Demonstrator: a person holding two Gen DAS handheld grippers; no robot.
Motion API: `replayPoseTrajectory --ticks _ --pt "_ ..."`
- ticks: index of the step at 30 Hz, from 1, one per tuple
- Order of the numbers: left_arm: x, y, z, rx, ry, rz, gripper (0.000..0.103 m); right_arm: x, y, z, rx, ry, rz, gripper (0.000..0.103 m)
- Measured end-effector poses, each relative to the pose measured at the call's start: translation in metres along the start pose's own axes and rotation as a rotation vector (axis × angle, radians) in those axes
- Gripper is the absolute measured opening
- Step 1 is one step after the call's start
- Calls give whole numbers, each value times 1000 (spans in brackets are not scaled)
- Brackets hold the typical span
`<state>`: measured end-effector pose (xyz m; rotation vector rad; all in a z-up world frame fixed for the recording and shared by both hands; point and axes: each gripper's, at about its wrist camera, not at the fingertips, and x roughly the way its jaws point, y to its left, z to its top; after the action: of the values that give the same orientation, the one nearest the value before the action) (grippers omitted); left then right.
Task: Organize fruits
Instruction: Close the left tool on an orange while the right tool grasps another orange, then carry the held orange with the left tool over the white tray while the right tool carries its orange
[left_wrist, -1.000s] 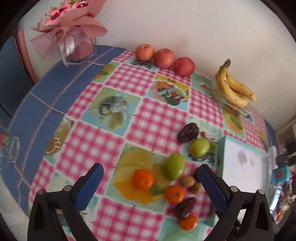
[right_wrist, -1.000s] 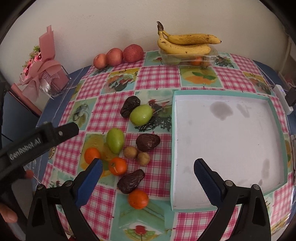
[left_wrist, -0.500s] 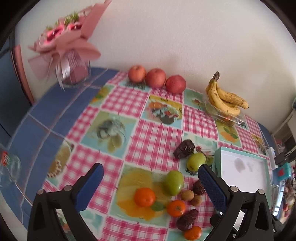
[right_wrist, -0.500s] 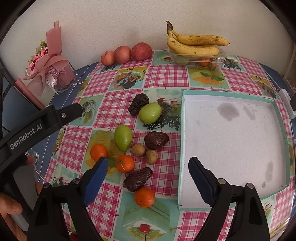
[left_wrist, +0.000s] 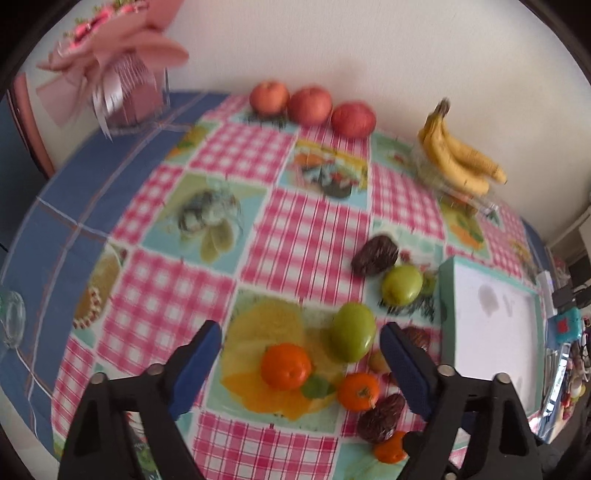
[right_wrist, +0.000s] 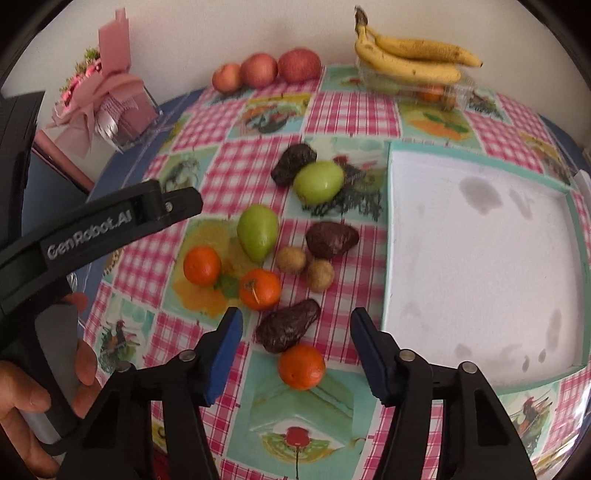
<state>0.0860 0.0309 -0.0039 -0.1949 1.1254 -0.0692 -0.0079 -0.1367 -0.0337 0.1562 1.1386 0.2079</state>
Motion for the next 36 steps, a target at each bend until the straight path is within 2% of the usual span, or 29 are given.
replayPoseTrajectory --ticks 4,6,12,14,18,20,24,29,36 --pt "22 5 -9 -26 92 -15 72 18 -1 -10 14 81 13 52" --pt "29 7 -12 -38 124 -20 68 23 -1 -13 20 106 30 50" --pt "41 12 -18 -68 171 -25 49 30 1 -24 4 142 -5 47" --pt "41 13 -19 -60 172 -4 43 31 0 -25 7 144 -9 46" --pt "42 16 -17 -68 173 -5 40 37 -2 -28 16 168 -27 45" --pt "42 16 -17 -65 173 -3 40 39 -4 -27 24 181 -24 40" --pt "42 17 -17 -77 171 -9 39 40 -6 -29 19 176 -32 37" --pt "36 18 -15 -81 158 -9 38 27 -3 -27 9 138 -32 37" --pt "12 15 -8 -82 93 -20 38 4 -5 -19 24 64 -42 37"
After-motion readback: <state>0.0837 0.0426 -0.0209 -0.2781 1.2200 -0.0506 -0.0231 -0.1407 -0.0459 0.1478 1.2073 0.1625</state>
